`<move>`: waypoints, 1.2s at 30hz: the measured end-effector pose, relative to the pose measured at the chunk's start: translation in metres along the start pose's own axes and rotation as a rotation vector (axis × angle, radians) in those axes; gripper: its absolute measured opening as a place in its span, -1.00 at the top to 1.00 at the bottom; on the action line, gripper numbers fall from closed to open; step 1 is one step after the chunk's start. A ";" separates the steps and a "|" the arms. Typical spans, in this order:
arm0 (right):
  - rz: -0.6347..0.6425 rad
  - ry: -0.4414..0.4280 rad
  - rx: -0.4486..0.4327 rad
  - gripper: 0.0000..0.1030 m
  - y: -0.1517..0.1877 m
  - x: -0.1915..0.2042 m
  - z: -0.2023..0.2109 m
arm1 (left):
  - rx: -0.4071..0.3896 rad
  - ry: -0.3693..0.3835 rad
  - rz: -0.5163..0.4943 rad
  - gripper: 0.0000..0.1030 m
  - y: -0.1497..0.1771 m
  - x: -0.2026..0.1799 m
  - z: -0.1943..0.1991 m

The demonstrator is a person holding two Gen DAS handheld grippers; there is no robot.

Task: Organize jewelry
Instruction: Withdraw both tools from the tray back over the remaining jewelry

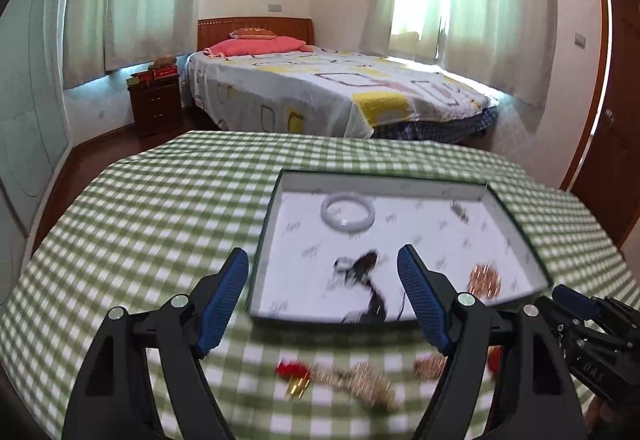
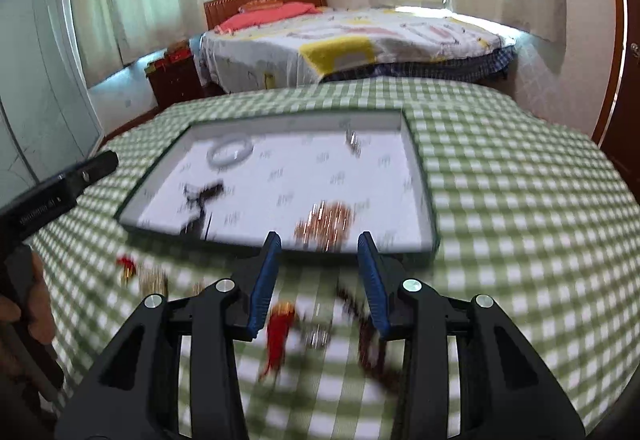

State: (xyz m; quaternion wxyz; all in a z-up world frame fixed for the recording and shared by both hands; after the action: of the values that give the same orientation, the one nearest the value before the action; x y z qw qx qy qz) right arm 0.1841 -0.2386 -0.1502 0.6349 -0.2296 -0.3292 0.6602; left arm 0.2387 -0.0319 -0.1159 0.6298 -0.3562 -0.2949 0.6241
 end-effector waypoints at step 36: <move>-0.011 -0.004 0.116 0.63 0.041 -0.001 -0.025 | 0.100 -0.075 -0.001 -0.44 0.066 0.023 0.016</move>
State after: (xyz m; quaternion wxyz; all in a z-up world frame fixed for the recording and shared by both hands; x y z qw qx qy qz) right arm 0.1738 -0.2353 -0.1967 0.6500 -0.1893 -0.2930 0.6751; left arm 0.1890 -0.0103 -0.1624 0.6356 -0.3007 -0.2871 0.6505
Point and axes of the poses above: each gripper's, at about its wrist camera, not at the fingertips, and z roughly against the way its jaws point, x to its left, y to its underside, the point moved 5 cm from there along -z, roughly the way its jaws point, and after that the axes turned 1 degree about z, right-handed, at the moved point
